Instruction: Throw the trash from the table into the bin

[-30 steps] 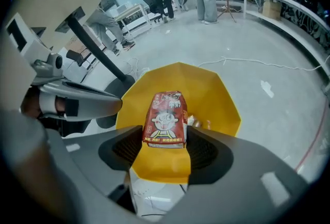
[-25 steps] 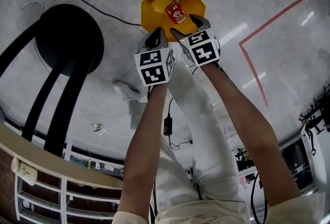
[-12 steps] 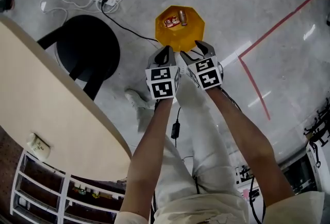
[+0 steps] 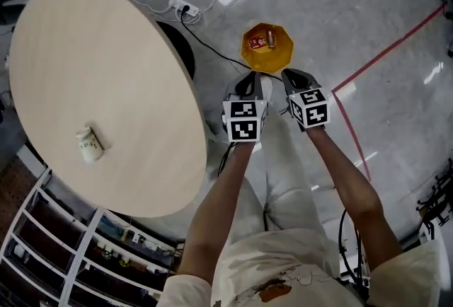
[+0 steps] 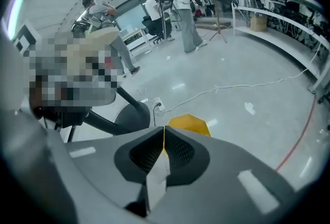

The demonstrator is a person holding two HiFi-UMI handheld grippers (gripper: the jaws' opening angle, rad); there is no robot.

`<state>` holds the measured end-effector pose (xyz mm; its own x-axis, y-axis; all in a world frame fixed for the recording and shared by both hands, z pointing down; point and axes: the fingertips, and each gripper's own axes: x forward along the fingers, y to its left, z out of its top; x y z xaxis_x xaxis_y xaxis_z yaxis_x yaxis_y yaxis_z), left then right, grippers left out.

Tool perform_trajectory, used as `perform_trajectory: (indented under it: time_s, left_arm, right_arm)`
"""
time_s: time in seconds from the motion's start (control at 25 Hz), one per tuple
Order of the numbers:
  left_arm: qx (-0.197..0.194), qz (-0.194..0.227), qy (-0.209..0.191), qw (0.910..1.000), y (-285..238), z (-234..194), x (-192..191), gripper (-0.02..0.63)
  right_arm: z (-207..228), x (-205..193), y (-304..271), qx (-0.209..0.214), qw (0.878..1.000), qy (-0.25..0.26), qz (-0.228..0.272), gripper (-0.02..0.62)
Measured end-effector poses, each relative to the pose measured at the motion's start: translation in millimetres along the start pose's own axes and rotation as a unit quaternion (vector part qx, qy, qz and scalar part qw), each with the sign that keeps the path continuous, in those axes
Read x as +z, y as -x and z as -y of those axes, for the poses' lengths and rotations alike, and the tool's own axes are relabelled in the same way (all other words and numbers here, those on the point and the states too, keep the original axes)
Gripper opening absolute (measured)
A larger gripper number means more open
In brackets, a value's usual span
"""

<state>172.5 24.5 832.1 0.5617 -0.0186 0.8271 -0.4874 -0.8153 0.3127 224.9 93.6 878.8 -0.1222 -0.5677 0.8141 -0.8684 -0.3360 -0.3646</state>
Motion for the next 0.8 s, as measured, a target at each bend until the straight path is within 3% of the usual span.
perform_trajectory:
  time_s: [0.2,0.4,0.56,0.8]
  left_arm:
    - [-0.003,0.02,0.005,0.9998,77,20,21,0.006]
    - [-0.038,0.035,-0.004,0.9986,156,53,35,0.006]
    - [-0.042,0.071,-0.014,0.9965,211,71,60,0.006]
    - [-0.052,0.122,-0.028,0.9908,287,80,85,0.006]
  right_arm:
    - [-29,31,62,0.011,0.999,0.033,0.014,0.008]
    - [-71,48,118,0.04,0.998,0.048,0.01,0.008]
    - [-98,68,163,0.039,0.994,0.101,0.015,0.006]
    - [-149,95,208,0.053,0.991,0.116,0.047,0.006]
